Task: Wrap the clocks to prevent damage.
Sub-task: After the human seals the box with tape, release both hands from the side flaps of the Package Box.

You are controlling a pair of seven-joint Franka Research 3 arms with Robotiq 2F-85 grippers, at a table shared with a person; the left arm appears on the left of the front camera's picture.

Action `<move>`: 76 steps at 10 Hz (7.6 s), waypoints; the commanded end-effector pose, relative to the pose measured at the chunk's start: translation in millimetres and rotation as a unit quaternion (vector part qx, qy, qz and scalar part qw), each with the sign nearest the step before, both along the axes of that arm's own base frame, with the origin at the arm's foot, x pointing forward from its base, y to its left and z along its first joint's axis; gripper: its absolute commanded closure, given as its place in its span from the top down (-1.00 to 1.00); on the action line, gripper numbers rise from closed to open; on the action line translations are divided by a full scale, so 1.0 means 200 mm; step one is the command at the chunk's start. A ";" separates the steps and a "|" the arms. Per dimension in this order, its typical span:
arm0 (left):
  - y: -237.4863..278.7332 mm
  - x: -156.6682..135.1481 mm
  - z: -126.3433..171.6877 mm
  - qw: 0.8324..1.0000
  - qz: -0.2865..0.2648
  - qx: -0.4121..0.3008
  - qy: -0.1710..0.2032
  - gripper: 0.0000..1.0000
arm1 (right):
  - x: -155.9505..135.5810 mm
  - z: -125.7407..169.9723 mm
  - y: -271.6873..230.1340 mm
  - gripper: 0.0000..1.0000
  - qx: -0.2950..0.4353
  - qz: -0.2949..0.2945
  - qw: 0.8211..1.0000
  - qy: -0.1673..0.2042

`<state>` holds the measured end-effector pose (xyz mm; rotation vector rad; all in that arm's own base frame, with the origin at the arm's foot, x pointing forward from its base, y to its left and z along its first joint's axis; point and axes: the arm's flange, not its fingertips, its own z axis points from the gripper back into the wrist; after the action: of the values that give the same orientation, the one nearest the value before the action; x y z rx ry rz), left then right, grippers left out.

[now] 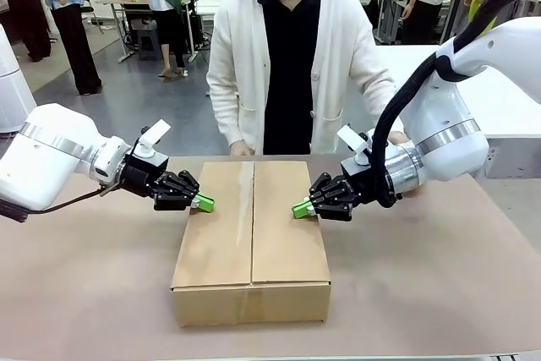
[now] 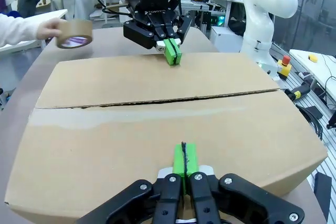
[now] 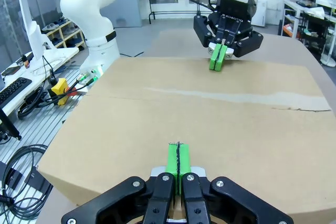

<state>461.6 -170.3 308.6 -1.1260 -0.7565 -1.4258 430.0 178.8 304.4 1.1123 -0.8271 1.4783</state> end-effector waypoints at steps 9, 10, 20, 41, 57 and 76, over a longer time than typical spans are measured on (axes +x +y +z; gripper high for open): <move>-0.01 0.01 -0.02 1.000 0.004 -0.002 0.004 -0.99 | 0.00 -0.02 0.01 -0.98 -0.004 0.000 1.000 0.001; -0.01 0.01 -0.02 1.000 0.004 -0.002 0.004 -0.99 | 0.00 -0.02 0.01 -0.98 -0.004 0.000 1.000 0.001; -0.01 0.01 -0.02 1.000 0.004 -0.002 0.004 -0.99 | 0.00 -0.02 0.01 -0.98 -0.004 0.000 1.000 0.001; -0.01 0.01 -0.02 1.000 0.004 -0.002 0.004 -0.99 | 0.00 -0.02 0.01 -0.98 -0.004 0.000 1.000 0.001; -0.01 0.01 -0.02 1.000 0.004 -0.002 0.004 -0.99 | 0.00 -0.02 0.01 -0.98 -0.004 0.000 1.000 0.001; -0.01 0.01 -0.02 1.000 0.004 -0.002 0.004 -0.99 | 0.00 -0.02 0.01 -0.98 -0.004 0.000 1.000 0.001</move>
<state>461.8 -170.2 306.9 -1.1315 -0.7538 -1.4231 430.0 178.8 303.6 1.1133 -0.8257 1.4772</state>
